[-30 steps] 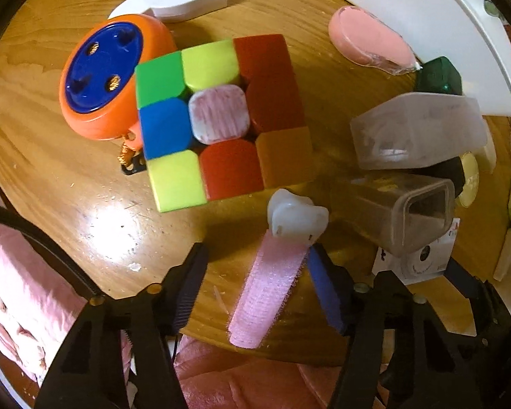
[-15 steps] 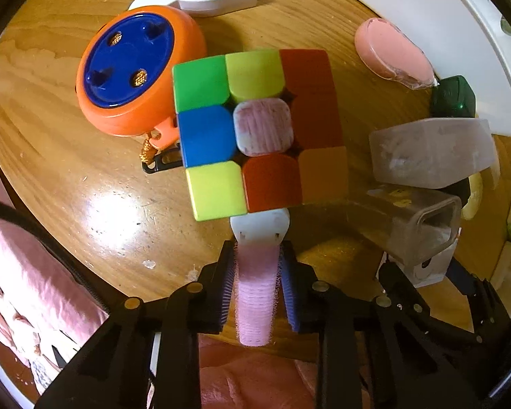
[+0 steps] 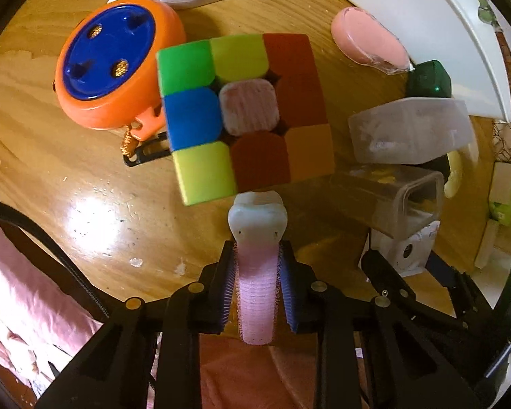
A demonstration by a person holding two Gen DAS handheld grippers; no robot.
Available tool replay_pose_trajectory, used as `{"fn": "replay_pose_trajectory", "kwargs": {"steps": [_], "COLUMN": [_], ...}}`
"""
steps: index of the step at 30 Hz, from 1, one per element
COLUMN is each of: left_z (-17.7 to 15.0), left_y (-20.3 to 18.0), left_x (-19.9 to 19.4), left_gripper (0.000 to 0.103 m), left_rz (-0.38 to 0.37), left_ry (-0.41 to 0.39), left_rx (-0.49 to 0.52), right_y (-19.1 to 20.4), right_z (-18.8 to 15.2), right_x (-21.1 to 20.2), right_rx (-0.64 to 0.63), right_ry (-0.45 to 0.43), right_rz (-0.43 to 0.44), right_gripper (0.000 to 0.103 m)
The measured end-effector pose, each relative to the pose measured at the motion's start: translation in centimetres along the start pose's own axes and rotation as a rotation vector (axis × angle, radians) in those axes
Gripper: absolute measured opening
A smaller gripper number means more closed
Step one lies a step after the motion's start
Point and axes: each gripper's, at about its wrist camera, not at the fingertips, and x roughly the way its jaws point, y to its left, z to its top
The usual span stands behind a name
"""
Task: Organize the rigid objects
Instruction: 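Grasp the pink strip with the left tool while the right tool grasps the white lens-printed box, then lift the pink strip and white box and carry both over the white bin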
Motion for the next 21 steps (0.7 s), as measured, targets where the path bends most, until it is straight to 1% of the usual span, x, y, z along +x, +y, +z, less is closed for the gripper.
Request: {"fn": "replay_pose_trajectory", "kwargs": {"steps": [3, 4, 9, 15, 19, 21], "left_z": [-0.2, -0.3, -1.1, -1.8, -2.3, -2.4], "left_y": [0.5, 0.6, 1.6, 1.6, 1.9, 1.8], "left_x": [-0.2, -0.2, -1.6, -4.2, -6.1, -7.3], "left_gripper": [0.026, 0.026, 0.026, 0.026, 0.026, 0.026], "left_rz": [-0.007, -0.009, -0.014, -0.017, -0.041, -0.036], "left_ry": [-0.009, -0.012, -0.032, -0.059, -0.061, -0.073], "left_rx": [0.019, 0.026, 0.081, 0.174, 0.247, 0.282], "right_y": [0.2, -0.3, 0.8, 3.1, 4.0, 4.6], "right_z": [-1.0, -1.8, -2.9, -4.3, -5.4, -5.5], "right_x": [-0.1, -0.4, -0.4, -2.3, -3.9, -4.7], "right_rx": [0.035, 0.044, 0.089, 0.152, 0.203, 0.231], "right_ry": [0.003, 0.003, -0.021, -0.088, -0.135, -0.159], "right_rz": [0.006, 0.007, -0.011, -0.044, -0.057, -0.062], "right_gripper": [0.093, 0.093, 0.092, 0.092, 0.092, 0.092]}}
